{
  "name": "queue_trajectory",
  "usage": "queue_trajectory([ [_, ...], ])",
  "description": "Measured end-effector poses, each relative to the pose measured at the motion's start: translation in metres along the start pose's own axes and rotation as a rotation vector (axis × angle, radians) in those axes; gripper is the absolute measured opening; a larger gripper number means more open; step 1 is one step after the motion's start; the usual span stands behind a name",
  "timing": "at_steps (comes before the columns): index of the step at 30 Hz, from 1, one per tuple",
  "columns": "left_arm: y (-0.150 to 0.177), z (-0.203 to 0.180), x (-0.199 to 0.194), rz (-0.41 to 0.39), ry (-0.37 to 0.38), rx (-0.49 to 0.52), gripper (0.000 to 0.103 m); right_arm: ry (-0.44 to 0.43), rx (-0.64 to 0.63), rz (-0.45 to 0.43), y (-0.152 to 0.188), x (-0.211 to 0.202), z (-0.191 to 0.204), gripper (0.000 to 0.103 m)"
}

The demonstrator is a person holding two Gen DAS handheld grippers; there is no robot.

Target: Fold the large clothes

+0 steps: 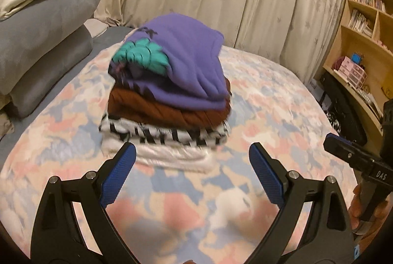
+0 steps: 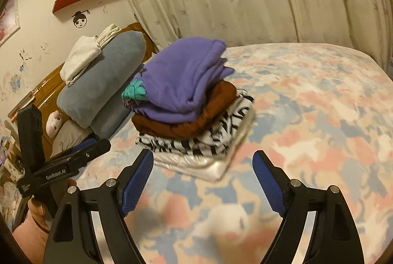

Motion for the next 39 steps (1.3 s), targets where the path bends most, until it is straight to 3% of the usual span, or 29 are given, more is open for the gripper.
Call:
queue_trajectory([
  [2, 0.018, -0.011, -0.011, 0.014, -0.010, 0.002, 0.093, 0.018, 0.000, 0.001, 0.009, -0.048, 0.021, 0.084],
  [8, 0.065, -0.050, -0.053, 0.006, -0.052, 0.052, 0.093, 0.133, -0.034, -0.013, 0.054, -0.137, 0.029, 0.088],
  [14, 0.111, -0.095, -0.102, 0.022, -0.063, 0.069, 0.093, 0.244, -0.062, -0.022, 0.106, -0.218, 0.036, 0.091],
  [21, 0.163, -0.138, -0.137, 0.050, -0.077, 0.101, 0.093, 0.300, -0.043, -0.032, 0.174, -0.299, 0.047, 0.093],
  [28, 0.199, -0.163, -0.162, 0.050, -0.072, 0.114, 0.093, 0.355, -0.030, -0.065, 0.230, -0.350, 0.056, 0.094],
  [39, 0.209, -0.173, -0.180, 0.054, -0.069, 0.145, 0.093, 0.356, 0.020, -0.076, 0.259, -0.386, 0.063, 0.094],
])
Point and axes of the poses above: each gripper's, at about its wrist camera, not at the fingertips, and x roughly the way its jaws point, z to its left, y to its underside, the point moved 6 cm from there along x, roughly the way its jaws point, and after that the axes turned 12 degrees about -y, right-handed, at the moved point
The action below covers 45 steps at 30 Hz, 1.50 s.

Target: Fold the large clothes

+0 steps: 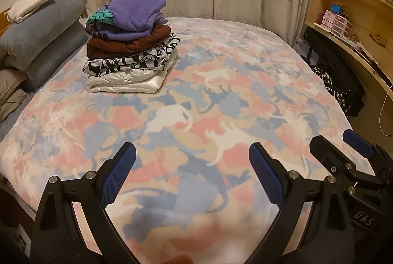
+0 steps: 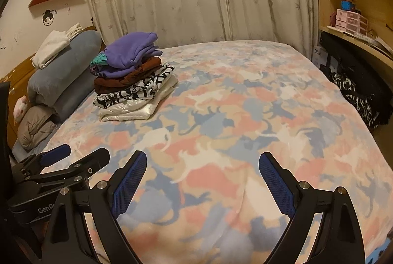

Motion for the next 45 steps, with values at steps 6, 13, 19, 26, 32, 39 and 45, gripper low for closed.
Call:
queue_trajectory([
  [6, 0.000, 0.001, -0.004, 0.003, 0.002, 0.001, 0.093, 0.006, -0.010, -0.013, -0.002, -0.008, -0.001, 0.094],
  [13, 0.002, 0.003, -0.009, 0.001, -0.009, 0.013, 0.093, 0.005, -0.010, -0.013, -0.005, -0.007, 0.000, 0.094],
  [19, 0.004, 0.005, -0.012, -0.003, -0.014, 0.016, 0.093, 0.007, -0.012, -0.013, -0.005, -0.010, 0.000, 0.094],
  [26, 0.005, 0.009, -0.014, 0.009, -0.028, 0.026, 0.093, 0.010, -0.009, -0.009, -0.007, -0.010, 0.001, 0.094],
  [32, 0.004, 0.009, -0.014, 0.007, -0.031, 0.030, 0.093, 0.009, -0.007, -0.009, -0.007, -0.010, 0.002, 0.094],
  [39, 0.003, 0.012, -0.015, 0.003, -0.038, 0.037, 0.093, 0.010, -0.008, -0.011, -0.007, -0.011, -0.001, 0.094],
  [45, 0.003, 0.012, -0.015, 0.004, -0.038, 0.038, 0.093, 0.008, -0.008, -0.011, -0.007, -0.011, -0.002, 0.094],
])
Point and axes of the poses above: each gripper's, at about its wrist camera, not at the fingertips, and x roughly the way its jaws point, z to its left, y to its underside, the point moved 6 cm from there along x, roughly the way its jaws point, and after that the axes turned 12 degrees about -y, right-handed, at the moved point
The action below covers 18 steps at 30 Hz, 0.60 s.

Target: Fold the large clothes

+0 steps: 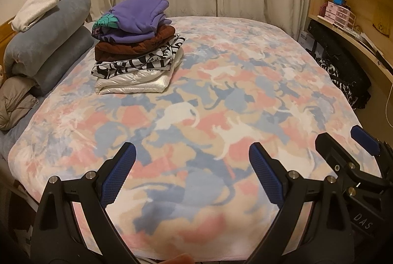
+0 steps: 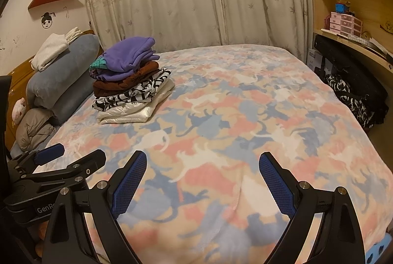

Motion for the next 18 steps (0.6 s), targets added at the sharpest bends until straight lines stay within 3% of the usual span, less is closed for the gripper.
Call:
queue_trajectory([
  [18, 0.001, 0.009, 0.002, 0.009, -0.006, 0.003, 0.093, 0.004, 0.002, -0.001, 0.002, 0.001, 0.002, 0.094],
])
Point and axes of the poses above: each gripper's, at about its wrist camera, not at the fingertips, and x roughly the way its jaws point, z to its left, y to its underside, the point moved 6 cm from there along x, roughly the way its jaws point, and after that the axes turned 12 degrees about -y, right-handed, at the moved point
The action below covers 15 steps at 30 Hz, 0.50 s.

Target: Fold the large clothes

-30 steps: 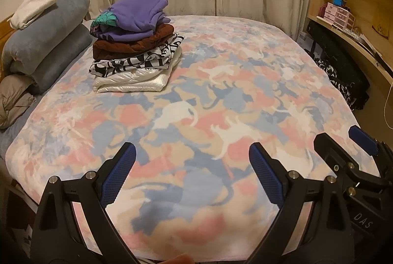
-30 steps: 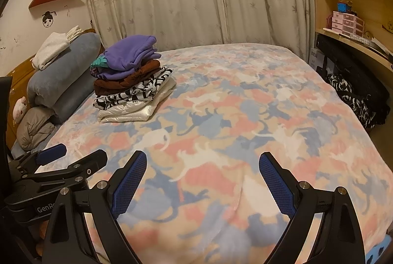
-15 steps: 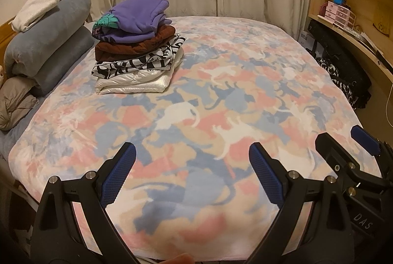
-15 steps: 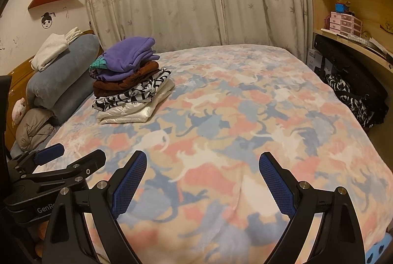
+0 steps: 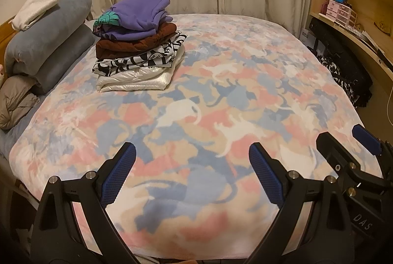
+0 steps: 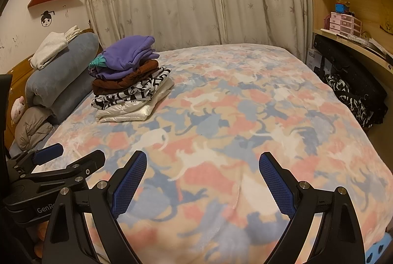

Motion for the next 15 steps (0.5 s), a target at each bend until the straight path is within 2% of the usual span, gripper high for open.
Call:
queue_trajectory([
  [15, 0.003, 0.008, 0.005, 0.005, -0.004, 0.006, 0.092, 0.005, 0.003, 0.000, 0.001, 0.002, 0.004, 0.094],
])
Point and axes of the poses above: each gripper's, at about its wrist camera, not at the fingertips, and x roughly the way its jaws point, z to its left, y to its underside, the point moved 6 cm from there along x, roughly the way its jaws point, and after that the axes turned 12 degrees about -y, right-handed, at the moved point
